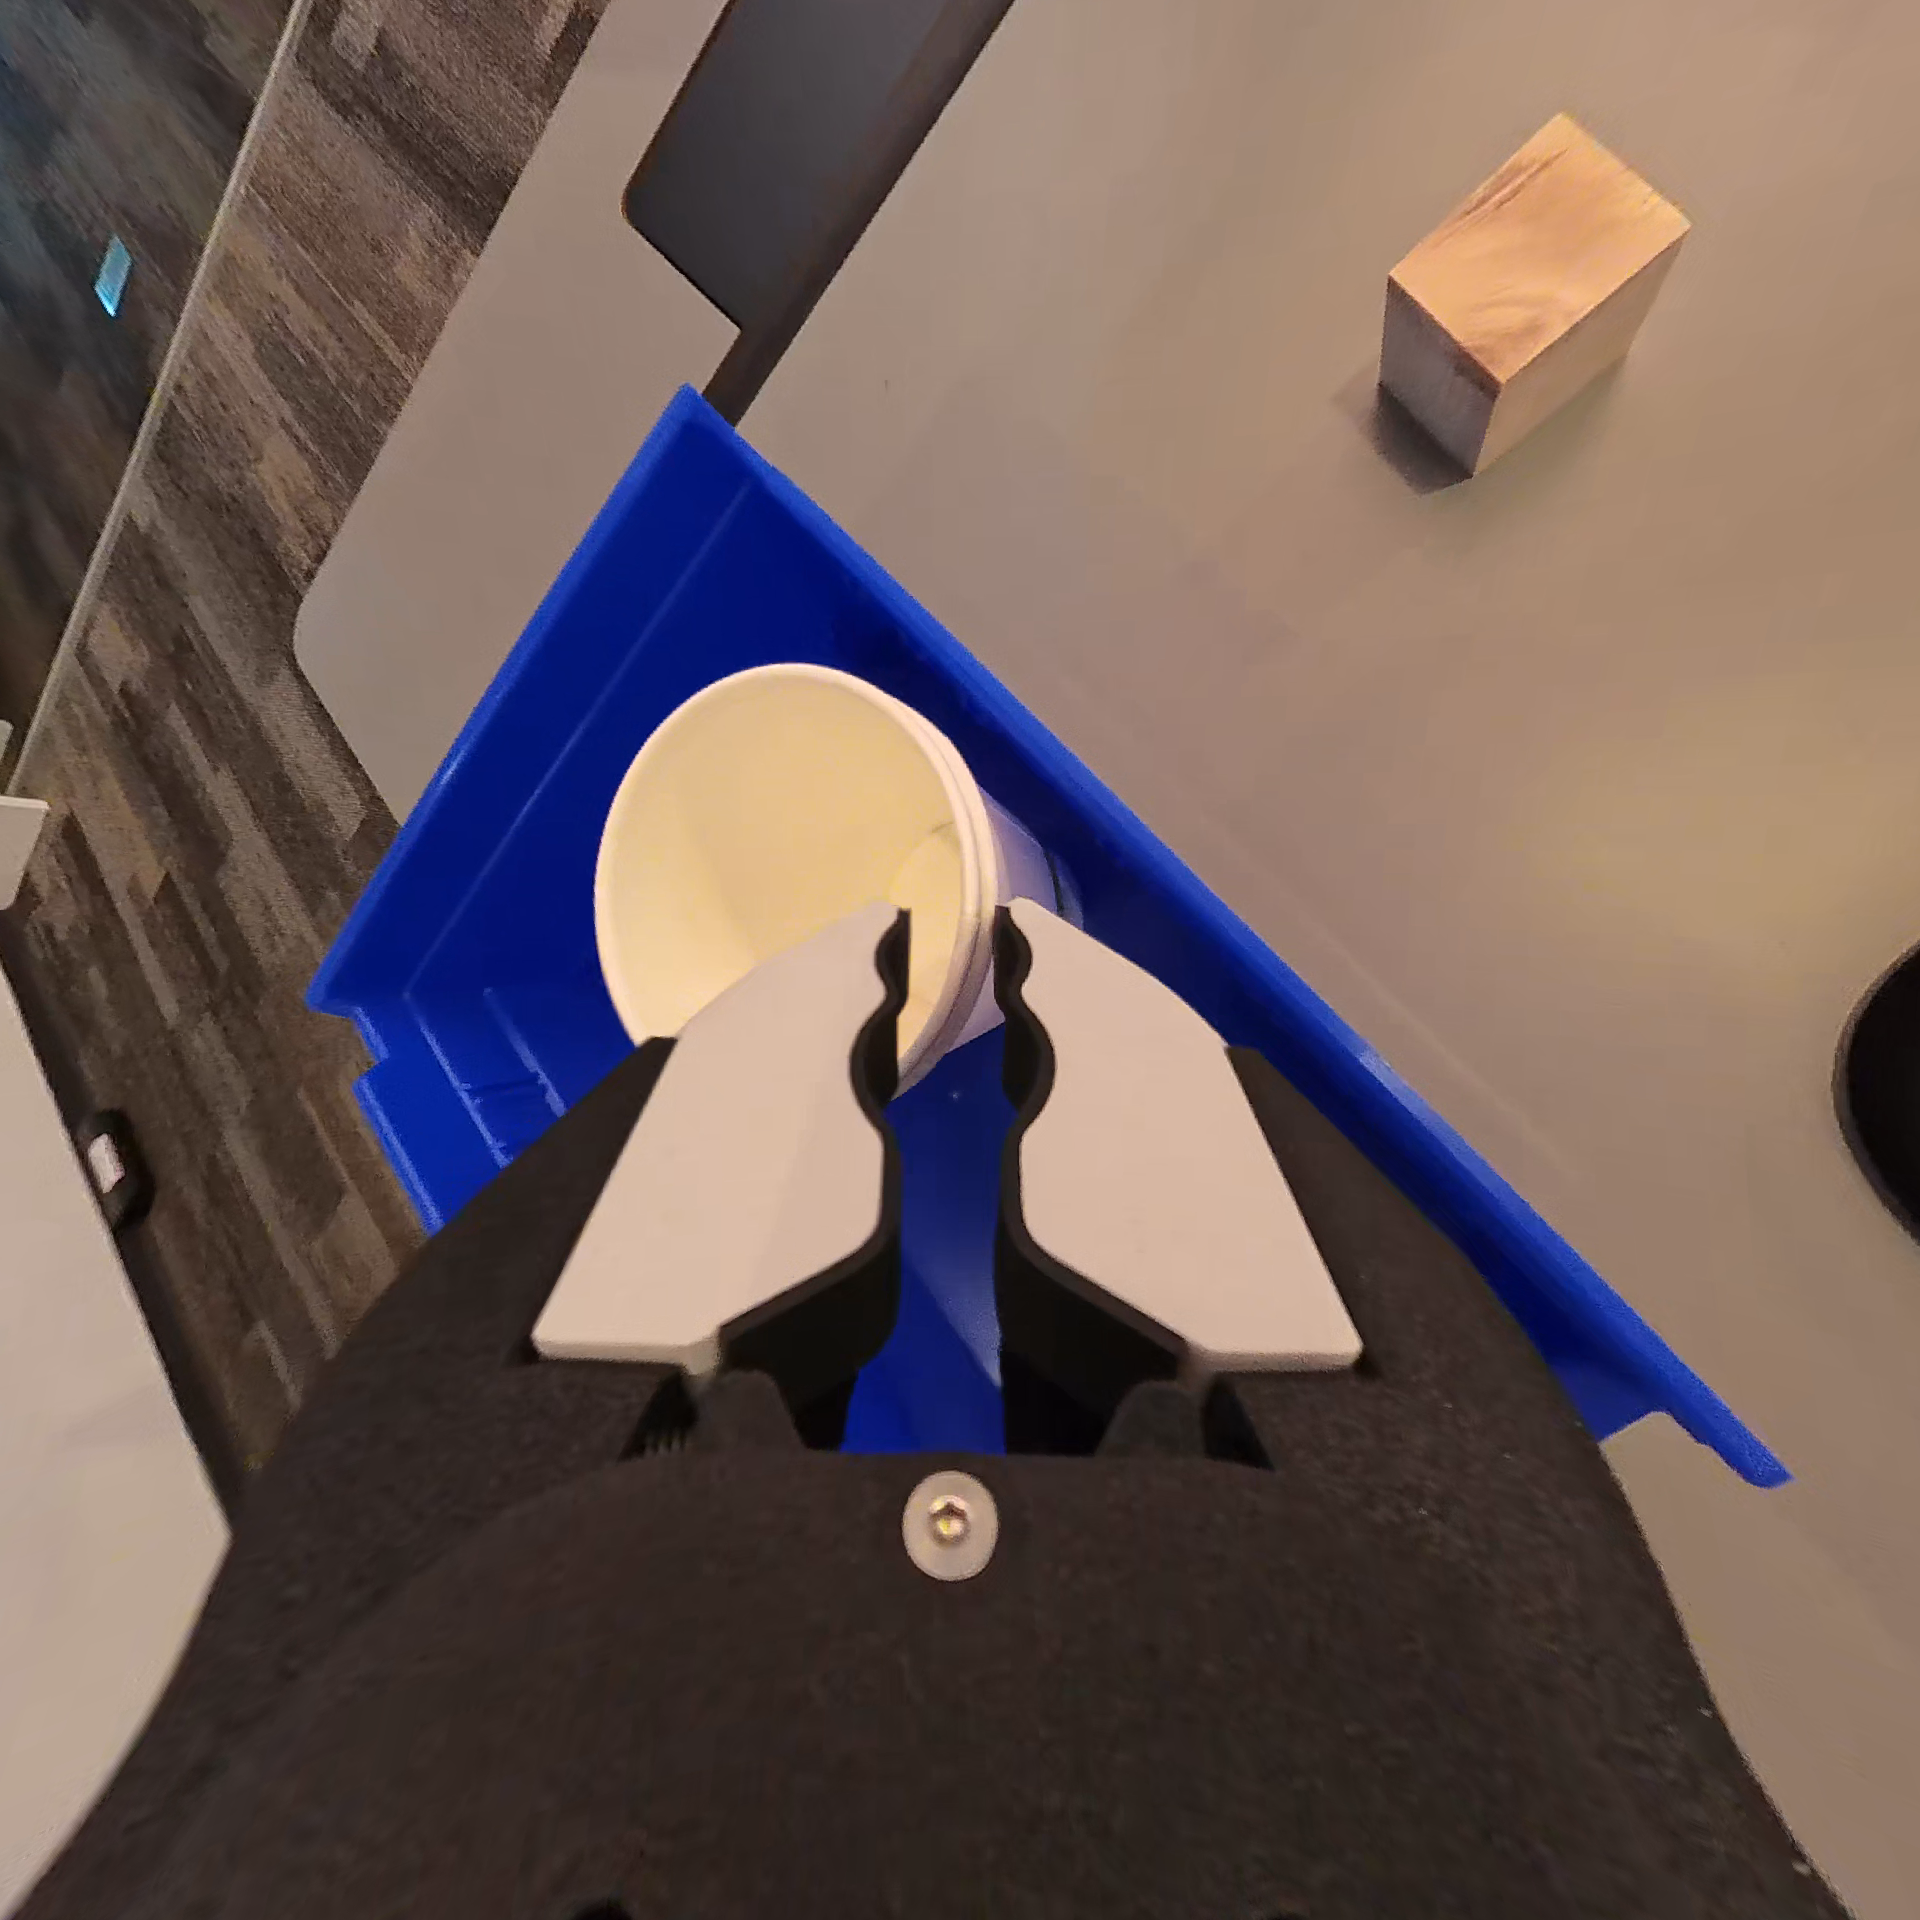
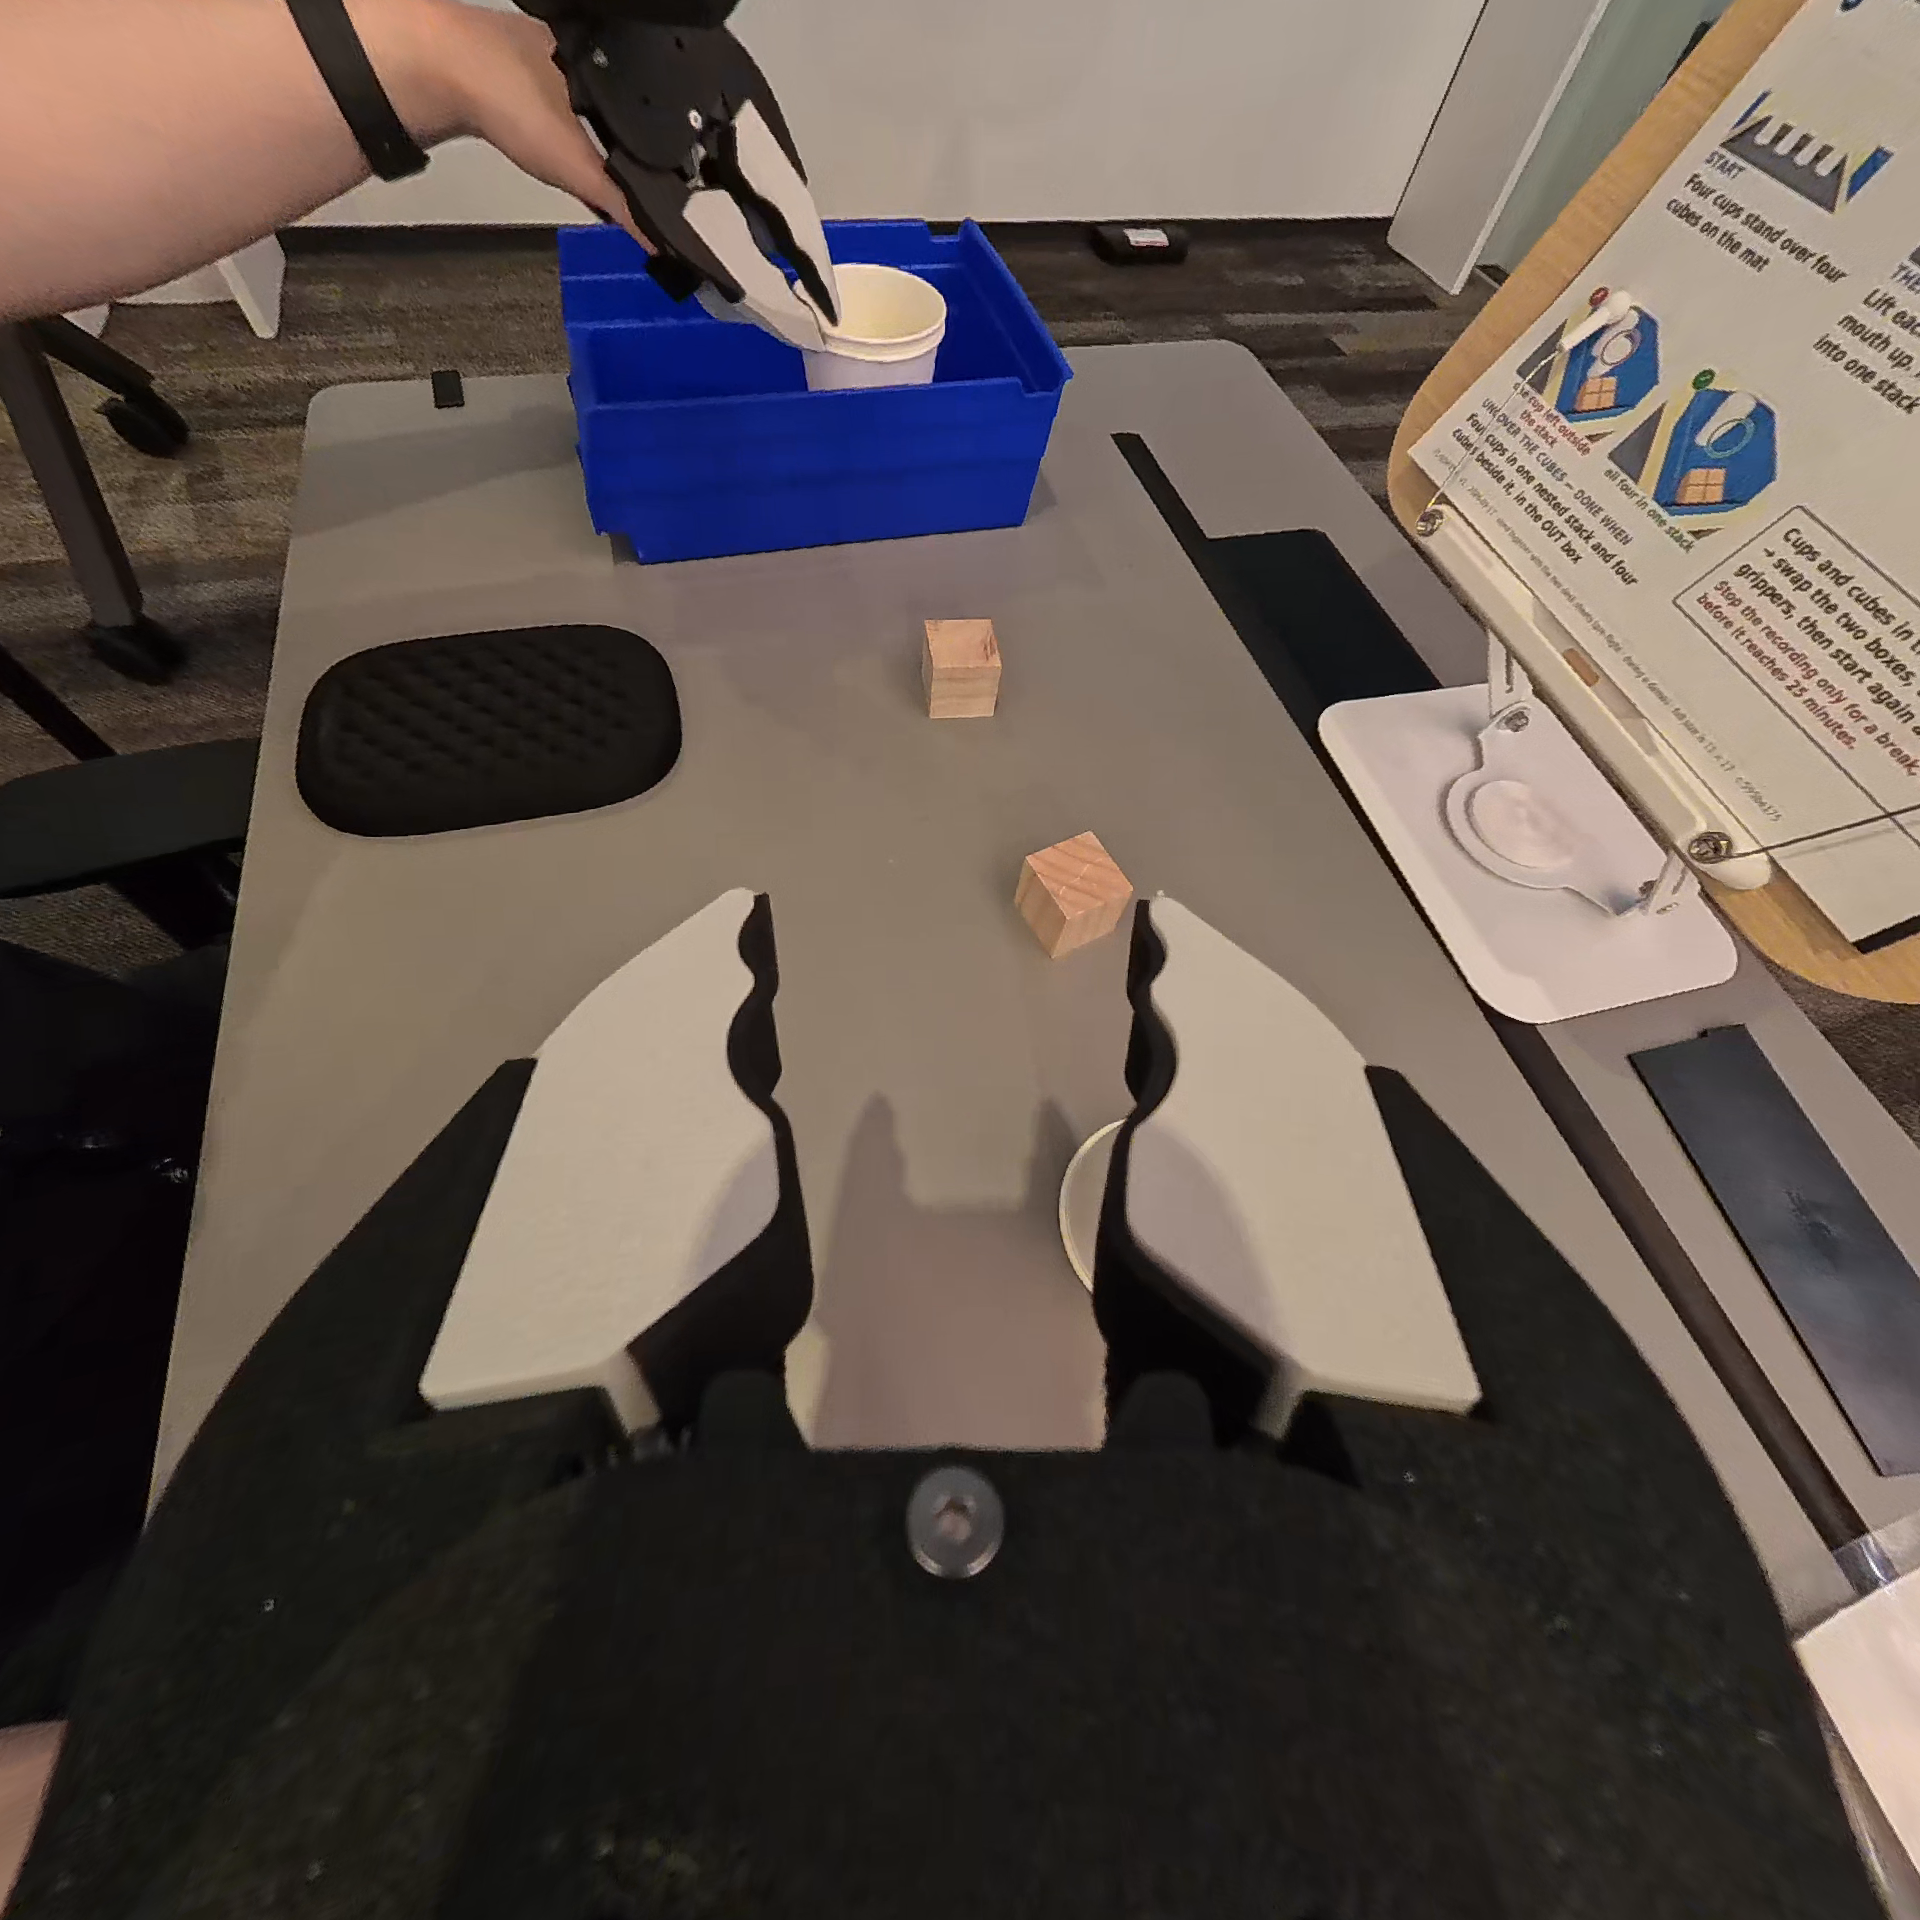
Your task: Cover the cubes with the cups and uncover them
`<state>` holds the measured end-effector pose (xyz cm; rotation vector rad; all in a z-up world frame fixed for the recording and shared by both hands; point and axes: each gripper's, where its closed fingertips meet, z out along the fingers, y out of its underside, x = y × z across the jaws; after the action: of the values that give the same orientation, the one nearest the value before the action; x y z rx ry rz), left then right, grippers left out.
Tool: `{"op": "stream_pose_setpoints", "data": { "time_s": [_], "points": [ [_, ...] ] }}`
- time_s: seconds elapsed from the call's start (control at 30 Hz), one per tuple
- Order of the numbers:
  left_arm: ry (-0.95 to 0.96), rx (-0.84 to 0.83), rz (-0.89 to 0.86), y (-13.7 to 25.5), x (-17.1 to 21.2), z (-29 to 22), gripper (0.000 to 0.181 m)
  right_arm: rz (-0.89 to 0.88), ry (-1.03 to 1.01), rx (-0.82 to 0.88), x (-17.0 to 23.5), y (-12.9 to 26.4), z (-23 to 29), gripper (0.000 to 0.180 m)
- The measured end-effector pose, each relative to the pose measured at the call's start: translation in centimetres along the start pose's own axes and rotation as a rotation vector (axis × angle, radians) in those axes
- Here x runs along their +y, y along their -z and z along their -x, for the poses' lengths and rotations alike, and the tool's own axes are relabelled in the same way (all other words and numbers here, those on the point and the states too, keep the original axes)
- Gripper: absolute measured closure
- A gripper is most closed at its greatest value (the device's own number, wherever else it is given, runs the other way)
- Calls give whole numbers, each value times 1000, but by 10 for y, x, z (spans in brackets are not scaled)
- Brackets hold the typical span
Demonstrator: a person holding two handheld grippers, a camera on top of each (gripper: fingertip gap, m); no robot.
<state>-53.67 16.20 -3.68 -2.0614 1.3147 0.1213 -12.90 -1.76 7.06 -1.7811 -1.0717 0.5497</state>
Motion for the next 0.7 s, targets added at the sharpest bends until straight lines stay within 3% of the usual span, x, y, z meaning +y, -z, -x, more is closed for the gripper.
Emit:
{"op": "stream_pose_setpoints", "data": {
  "time_s": [0.13, 0.7],
  "points": [
    [59, 39, -29, -2, -1, -1, 174, 8, 4, -1, 2, 0, -1, 115],
    [178, 113, -88, 0, -4, -4, 176, 52, 12, -4, 11, -2, -1, 116]
  ]
}}
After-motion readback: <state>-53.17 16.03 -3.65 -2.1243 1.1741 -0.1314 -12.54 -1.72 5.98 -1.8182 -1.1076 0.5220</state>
